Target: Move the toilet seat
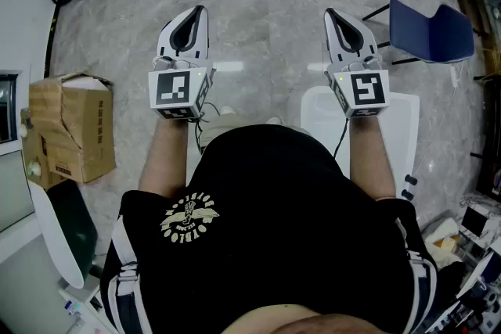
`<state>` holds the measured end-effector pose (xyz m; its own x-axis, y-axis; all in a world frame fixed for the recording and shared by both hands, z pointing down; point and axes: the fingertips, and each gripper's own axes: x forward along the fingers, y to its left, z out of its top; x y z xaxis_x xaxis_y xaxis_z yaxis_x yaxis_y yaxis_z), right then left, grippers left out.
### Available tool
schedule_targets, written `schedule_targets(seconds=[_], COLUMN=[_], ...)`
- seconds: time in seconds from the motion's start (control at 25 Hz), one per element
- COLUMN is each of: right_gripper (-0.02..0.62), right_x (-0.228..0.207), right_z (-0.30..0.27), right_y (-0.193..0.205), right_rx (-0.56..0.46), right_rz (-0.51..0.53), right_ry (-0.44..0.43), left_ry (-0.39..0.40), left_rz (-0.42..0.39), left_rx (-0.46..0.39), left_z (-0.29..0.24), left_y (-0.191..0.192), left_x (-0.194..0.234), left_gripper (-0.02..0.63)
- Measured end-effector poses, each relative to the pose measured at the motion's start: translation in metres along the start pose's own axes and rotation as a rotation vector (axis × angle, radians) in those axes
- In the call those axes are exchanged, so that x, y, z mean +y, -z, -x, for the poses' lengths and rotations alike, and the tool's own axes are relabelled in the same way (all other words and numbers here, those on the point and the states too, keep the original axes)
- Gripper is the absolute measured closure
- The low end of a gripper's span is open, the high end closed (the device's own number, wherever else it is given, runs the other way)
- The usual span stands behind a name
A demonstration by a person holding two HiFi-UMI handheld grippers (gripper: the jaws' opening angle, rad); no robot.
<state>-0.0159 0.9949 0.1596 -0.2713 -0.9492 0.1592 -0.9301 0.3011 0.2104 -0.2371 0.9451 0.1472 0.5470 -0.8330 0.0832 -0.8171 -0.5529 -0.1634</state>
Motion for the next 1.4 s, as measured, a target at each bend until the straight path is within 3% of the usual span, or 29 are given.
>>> schedule_targets(seconds=[0.16,0.6,0.92,0.96,1.04,1.08,1.4], right_gripper=[0.572,0.572,0.566,0.555,0.454,0.442,0.428], right_x=[-0.008,-0.024,-0.018,-0.018,-0.018,-0.018,-0.032], right_z=[-0.003,0.003,-0.015,-0.019,-0.029,-0.035,-0.084], right_y=[-0.005,0.02,0.021,0.022,0.024,0.025,0.027], right_rx=[-0.107,-0.081,-0.08,-0.078,-0.069,-0.064,-0.034], right_rz=[0.012,-0.045,-0.035,-0.037,-0.042,-0.044,-0.049], right_ry=[-0.03,-0.049,-0.049,-0.047,-0.049,-0.049,-0.036], left_ry=[-0.003,-0.044,-0.117,-0.123,-0.127,-0.124,-0.089], left_rz=[-0.009,-0.027,-0.004,0.002,0.011,0.014,0.029], left_rx=[-0.015,-0.01,0.013,0.008,0.003,0.006,0.032], left_z=[-0.008,-0.008,-0.004,-0.006,-0.012,-0.016,-0.065], left_y=[-0.008,-0.009,0.012,0.015,0.02,0.023,0.038], left_x=[-0.005,-0.017,0.02,0.025,0.034,0.038,0.062], left_gripper=[0.581,0.581,0.58,0.58,0.577,0.572,0.571])
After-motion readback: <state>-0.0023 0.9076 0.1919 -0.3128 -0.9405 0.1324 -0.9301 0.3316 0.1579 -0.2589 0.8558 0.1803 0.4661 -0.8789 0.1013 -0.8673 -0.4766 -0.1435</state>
